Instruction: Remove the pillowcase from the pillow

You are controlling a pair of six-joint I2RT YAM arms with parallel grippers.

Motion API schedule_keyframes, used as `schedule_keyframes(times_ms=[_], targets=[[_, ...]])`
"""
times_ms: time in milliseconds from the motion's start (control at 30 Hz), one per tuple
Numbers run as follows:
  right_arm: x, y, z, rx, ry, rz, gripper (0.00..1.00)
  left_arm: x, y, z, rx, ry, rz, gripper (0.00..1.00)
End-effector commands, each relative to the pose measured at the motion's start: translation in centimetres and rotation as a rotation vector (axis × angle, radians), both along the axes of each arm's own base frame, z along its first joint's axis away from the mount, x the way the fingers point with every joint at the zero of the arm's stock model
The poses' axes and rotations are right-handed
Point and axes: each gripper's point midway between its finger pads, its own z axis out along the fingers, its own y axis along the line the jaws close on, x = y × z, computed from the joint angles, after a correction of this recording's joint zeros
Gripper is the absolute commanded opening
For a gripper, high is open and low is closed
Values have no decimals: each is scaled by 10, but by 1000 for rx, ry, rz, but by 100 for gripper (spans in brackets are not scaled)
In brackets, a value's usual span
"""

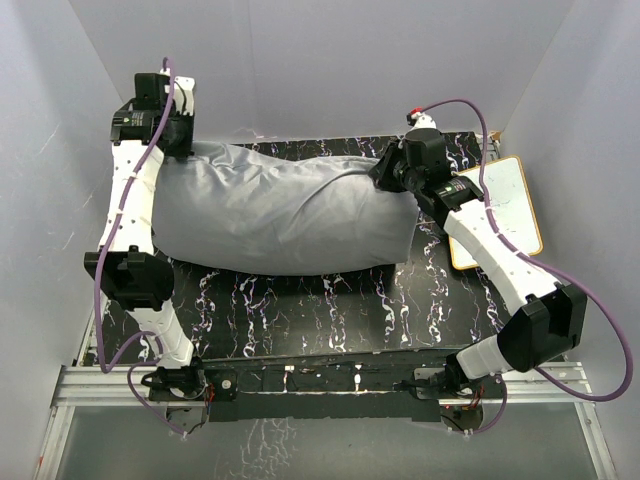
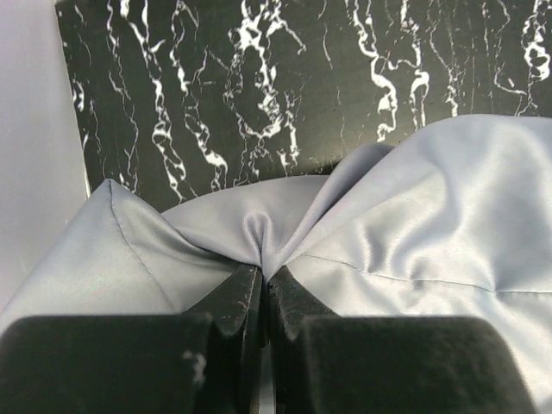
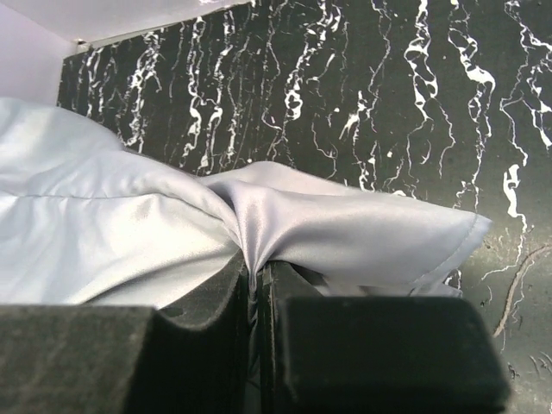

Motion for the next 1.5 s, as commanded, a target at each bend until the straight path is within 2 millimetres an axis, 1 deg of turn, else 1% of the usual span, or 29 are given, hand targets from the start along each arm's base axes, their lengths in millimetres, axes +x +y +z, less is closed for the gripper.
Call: schedule_keyframes(times_ms=[0,67,167,200,233,267,300,333,400,467,500,533,600,667,700,733,800,833,867,900,933,967,1067,1133,1200,1267,1300,1400,1467], targets=[[-4,9,65,82,-156,56,8,4,-15,60,21,-194,-19,0],[-10,8,82,99,-196,69,8,6,-22,63,16,-214,-48,0],[-17,8,94,123,-203,74,8,10,-25,71,38,-250,-83,0],[-19,8,97,132,-192,73,8,12,-26,77,46,-271,-94,2],[-20,9,97,138,-176,72,8,13,-26,84,51,-296,-103,8],[-21,9,98,147,-163,67,8,15,-27,93,53,-330,-114,18],[-23,9,98,153,-153,63,8,15,-30,103,49,-366,-129,31],[-23,9,98,157,-147,59,8,14,-33,112,40,-399,-149,36],[-18,5,93,147,-140,28,8,9,-44,131,24,-462,-191,38],[-8,1,87,130,-127,2,8,5,-54,140,38,-487,-229,37],[-1,-2,82,129,-108,-4,8,2,-59,140,49,-486,-252,38],[5,-3,76,135,-85,-6,8,-1,-65,139,59,-478,-284,42],[14,0,72,141,-51,-6,8,-14,-84,138,36,-465,-376,57],[19,6,75,158,-43,6,8,-34,-109,138,-14,-452,-491,66],[20,7,77,167,-45,7,8,-47,-124,136,-47,-439,-557,70],[21,9,83,178,-55,12,8,-62,-144,131,-87,-417,-634,73],[17,16,99,202,-87,28,8,-91,-176,115,-163,-350,-767,80],[14,20,109,216,-105,40,8,-104,-190,106,-190,-318,-828,85],[11,25,119,233,-121,56,8,-115,-203,91,-208,-277,-885,89],[7,31,133,252,-145,75,8,-123,-214,84,-206,-266,-928,92],[3,38,145,269,-163,94,8,-128,-224,77,-198,-260,-963,94],[-2,44,156,288,-180,116,8,-129,-232,74,-185,-269,-982,96],[-20,65,192,356,-237,195,8,-128,-259,79,-212,-308,-1032,97],[-35,77,212,398,-270,252,8,-123,-272,92,-256,-362,-1041,97],[-49,88,229,433,-293,298,8,-121,-283,99,-278,-391,-1053,97],[-64,96,242,470,-310,340,8,-121,-290,97,-292,-378,-1062,97],[-73,102,248,488,-315,367,8,-122,-291,94,-296,-365,-1067,97],[-90,110,259,527,-324,410,8,-122,-289,77,-281,-338,-1055,97],[-97,110,264,542,-328,423,8,-127,-285,59,-270,-303,-1056,95]])
